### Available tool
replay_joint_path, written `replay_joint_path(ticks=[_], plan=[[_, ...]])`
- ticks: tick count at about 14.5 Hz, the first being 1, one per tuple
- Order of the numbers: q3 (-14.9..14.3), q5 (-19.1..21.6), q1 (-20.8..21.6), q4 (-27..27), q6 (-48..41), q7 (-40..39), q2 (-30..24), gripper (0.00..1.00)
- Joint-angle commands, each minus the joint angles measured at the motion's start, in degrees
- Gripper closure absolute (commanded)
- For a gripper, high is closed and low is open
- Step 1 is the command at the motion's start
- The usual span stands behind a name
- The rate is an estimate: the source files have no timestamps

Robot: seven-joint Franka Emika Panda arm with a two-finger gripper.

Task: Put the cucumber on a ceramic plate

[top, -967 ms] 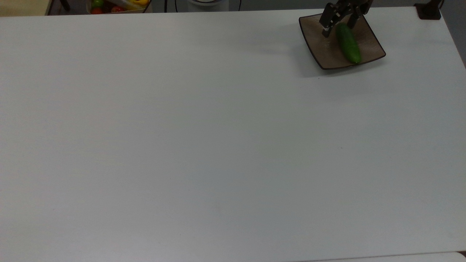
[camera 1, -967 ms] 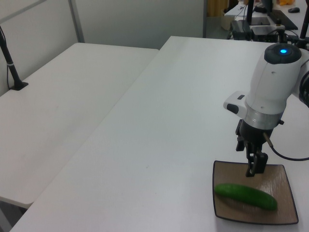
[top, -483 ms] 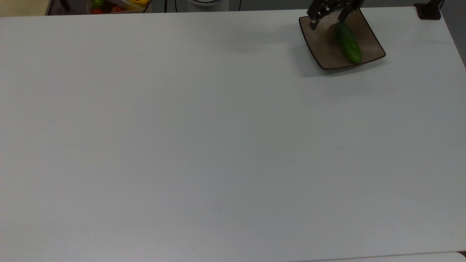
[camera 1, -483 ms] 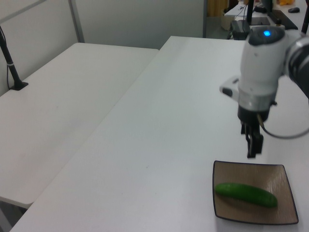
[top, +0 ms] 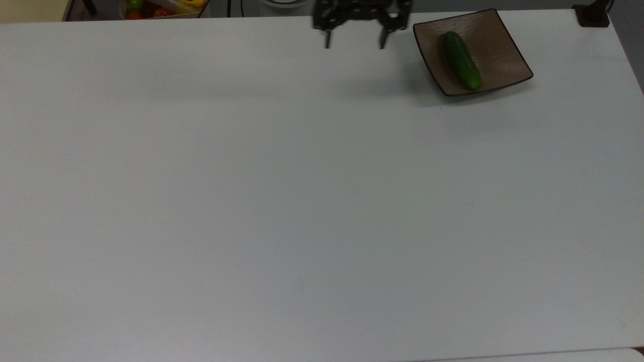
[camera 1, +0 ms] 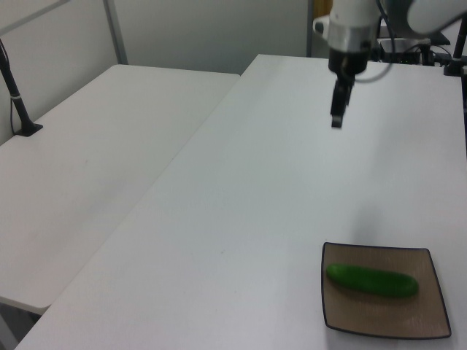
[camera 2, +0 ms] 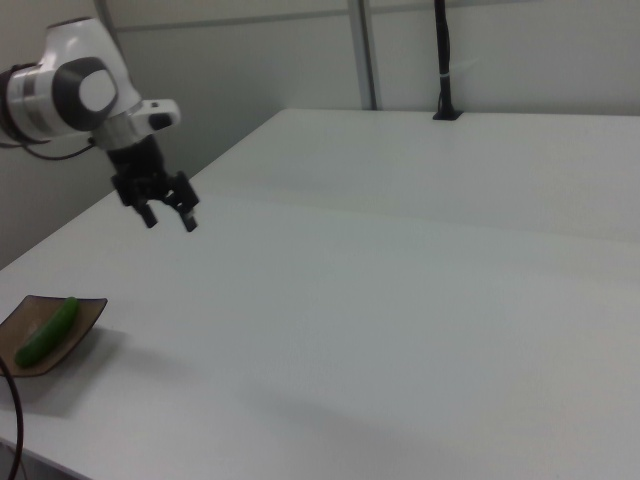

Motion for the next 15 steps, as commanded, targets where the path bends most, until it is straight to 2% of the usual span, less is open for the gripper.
replay_joint_path(ticks=[1, 2, 3, 6, 15], plan=[[-4.2, 1.2, -4.0, 2.5, -1.9, -5.7, 0.1, 0.00], [-5.7, 1.3, -4.9, 2.6, -2.2, -7.6, 0.2, 0.00], [-5.7, 2.0, -7.8, 2.5, -1.7, -8.5, 0.3, 0.00], [-5.5, 4.6, -12.9, 2.6, -1.6, -12.2, 0.3, 0.00], [-4.8, 4.7, -14.7, 3.9, -2.5, -12.3, 0.5, 0.00]])
